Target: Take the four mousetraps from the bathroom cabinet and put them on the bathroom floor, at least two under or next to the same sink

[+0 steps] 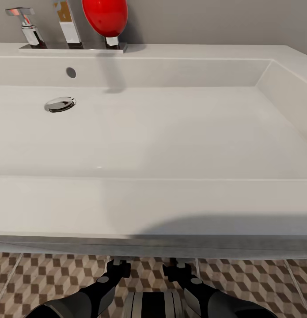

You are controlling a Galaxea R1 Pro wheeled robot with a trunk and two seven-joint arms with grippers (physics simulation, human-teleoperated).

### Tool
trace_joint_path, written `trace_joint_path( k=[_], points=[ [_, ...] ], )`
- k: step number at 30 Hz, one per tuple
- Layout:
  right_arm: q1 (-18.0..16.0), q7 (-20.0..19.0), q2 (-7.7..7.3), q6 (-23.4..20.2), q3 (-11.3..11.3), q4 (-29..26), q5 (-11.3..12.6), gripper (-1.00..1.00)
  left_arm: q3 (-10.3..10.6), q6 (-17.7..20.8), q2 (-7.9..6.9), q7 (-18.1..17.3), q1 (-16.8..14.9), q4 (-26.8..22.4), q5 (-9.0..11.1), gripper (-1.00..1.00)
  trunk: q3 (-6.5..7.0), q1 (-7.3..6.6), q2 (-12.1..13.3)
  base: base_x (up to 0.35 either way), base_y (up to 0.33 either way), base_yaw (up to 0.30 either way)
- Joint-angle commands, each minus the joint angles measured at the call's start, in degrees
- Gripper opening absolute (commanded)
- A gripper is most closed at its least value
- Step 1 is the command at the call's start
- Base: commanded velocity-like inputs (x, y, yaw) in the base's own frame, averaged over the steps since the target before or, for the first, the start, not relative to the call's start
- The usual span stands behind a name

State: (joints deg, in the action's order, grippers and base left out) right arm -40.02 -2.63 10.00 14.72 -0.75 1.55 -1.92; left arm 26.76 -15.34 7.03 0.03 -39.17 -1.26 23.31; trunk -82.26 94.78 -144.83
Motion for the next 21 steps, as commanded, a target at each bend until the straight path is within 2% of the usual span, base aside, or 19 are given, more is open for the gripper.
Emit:
trace_joint_path(
  k=[1,13,21],
  points=[
    [-0.1,0.0,0.00,0.3,0.0,0.2,-0.2,1.00,0.5,-0.2,0.03,0.1,0.0,0.1,0.3,-1.00,-0.03,-0.01,0.0,0.000,0.000,0.000],
    [-0.1,0.0,0.00,0.3,0.0,0.2,-0.2,1.00,0.4,-1.0,0.06,0.1,0.0,0.0,0.3,-1.00,-0.03,-0.01,0.0,0.000,0.000,0.000],
    [-0.1,0.0,0.00,0.3,0.0,0.1,-0.2,1.00,0.4,-3.6,0.00,0.6,0.0,0.1,0.4,-1.00,-0.03,-0.01,0.0,0.000,0.000,0.000]
  ],
)
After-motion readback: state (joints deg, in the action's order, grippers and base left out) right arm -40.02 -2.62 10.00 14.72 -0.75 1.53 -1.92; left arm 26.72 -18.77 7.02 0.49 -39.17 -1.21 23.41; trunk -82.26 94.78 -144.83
